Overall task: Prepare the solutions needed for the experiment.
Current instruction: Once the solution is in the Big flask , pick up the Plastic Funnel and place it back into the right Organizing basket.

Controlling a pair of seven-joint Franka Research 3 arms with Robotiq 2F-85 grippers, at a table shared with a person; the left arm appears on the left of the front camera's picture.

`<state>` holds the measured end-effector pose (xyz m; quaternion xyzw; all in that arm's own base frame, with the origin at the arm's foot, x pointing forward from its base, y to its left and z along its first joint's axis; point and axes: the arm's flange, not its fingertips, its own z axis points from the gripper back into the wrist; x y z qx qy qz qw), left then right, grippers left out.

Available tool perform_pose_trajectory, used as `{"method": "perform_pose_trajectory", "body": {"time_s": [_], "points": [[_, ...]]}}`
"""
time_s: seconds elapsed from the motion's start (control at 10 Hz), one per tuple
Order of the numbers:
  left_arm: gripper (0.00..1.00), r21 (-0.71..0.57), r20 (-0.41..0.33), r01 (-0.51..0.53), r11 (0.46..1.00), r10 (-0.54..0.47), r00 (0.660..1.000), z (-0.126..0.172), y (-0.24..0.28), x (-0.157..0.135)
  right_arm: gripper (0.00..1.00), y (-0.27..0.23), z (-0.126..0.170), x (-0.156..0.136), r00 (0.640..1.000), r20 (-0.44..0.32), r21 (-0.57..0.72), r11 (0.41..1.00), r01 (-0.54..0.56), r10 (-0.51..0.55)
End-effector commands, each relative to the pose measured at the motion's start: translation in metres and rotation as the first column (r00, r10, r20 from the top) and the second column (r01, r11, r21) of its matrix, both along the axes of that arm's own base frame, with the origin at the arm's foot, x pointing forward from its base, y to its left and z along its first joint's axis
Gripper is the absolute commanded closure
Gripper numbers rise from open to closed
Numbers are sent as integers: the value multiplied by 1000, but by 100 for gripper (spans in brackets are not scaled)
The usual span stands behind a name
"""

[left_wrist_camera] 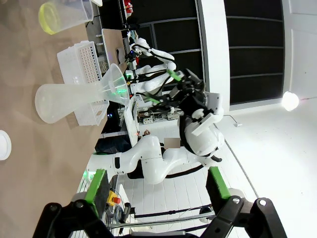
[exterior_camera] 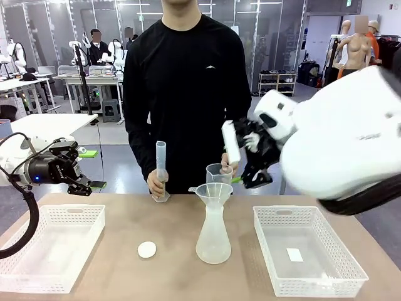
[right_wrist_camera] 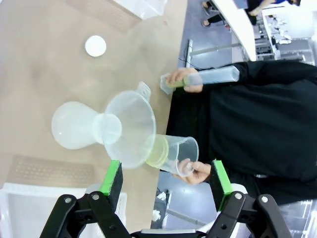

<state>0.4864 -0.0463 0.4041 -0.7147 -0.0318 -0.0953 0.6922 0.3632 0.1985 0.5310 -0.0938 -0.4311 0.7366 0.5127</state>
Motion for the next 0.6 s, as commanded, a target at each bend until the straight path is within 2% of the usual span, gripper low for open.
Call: {"method": "perform_pose_trajectory", "body": {"time_s": [0.0, 0.1, 0.3, 0.4, 0.5], "points": [[0, -4, 4, 4, 1000, -4, 1000, 2, 0, -1, 12, -51, 21, -29, 986, -125, 82, 989, 120, -109], [0, -4, 4, 4, 1000, -4, 1000, 2, 0, -1, 12, -78, 24, -26, 973, -178, 132, 976, 174, -149], [0, -4, 4, 4, 1000, -4, 1000, 2, 0, -1, 12, -128, 19, -29, 922, -276, 233, 912, 337, -270], [0, -4, 4, 4, 1000, -4, 1000, 2, 0, -1, 12, -149, 14, -31, 875, -371, 285, 858, 426, -311], [0, -4, 4, 4, 1000, -4, 1000, 2, 0, -1, 12, -164, 8, -31, 827, -430, 303, 805, 510, -362]]}}
